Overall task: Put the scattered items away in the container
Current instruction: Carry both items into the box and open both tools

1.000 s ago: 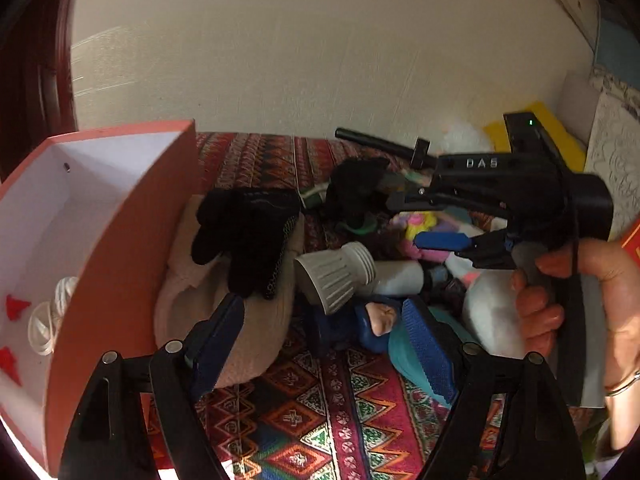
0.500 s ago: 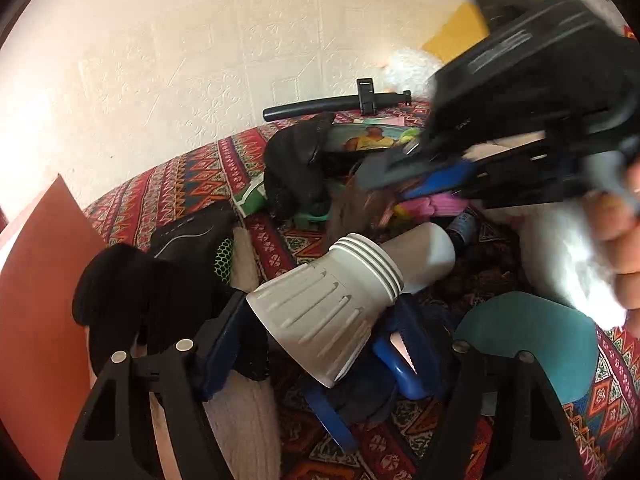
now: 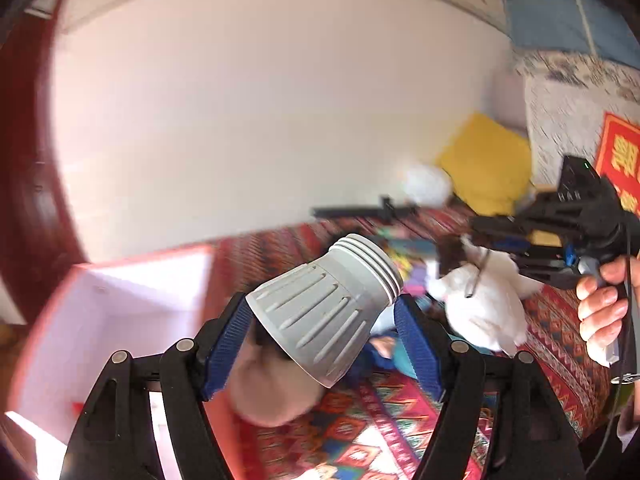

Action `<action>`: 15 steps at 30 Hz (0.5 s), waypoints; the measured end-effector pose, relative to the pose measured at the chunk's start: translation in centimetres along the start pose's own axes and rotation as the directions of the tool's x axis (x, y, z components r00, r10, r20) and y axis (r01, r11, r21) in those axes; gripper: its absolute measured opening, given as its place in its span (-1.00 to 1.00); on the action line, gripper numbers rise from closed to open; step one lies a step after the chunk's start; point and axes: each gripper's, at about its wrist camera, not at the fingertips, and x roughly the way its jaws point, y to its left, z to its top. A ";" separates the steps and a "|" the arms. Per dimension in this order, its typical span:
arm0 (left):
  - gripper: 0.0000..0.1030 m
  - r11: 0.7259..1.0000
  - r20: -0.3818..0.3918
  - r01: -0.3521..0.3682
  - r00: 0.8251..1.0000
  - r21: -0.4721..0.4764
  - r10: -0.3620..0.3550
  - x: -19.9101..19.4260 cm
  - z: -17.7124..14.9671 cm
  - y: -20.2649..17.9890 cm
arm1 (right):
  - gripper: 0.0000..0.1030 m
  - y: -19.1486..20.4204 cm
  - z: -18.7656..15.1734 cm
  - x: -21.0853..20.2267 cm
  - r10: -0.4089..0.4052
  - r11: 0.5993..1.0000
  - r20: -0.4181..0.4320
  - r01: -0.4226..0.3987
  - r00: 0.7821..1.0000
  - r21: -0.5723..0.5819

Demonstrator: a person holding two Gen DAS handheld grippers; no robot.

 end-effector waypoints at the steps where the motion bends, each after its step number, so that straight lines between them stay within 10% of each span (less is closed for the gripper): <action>1: 0.41 0.999 0.024 -0.047 0.999 -0.015 0.047 -1.5 0.6 1.3 | -0.81 1.3 -0.2 -0.2 -0.003 0.999 0.008 0.003 1.000 -0.037; 6: 0.42 0.975 0.098 -0.155 0.980 -0.160 0.172 -4.6 2.6 9.5 | -0.81 7.0 -2.4 -0.2 -0.001 0.982 0.002 0.001 1.000 -0.191; 8: 0.45 0.945 0.017 -0.261 0.963 -0.199 0.269 -2.9 1.8 12.7 | -0.81 8.7 -3.7 0.7 0.014 0.972 -0.025 -0.019 1.000 -0.234; 12: 0.58 0.845 -0.270 -0.474 0.871 -0.249 0.410 1.1 -2.5 18.1 | -0.81 11.7 -6.4 3.1 0.030 0.948 -0.086 -0.056 0.996 -0.313; 15: 0.58 0.816 -0.261 -0.453 0.888 -0.360 0.378 -0.7 -3.4 20.4 | -0.81 14.3 -8.6 5.9 0.035 0.924 -0.146 -0.088 0.989 -0.372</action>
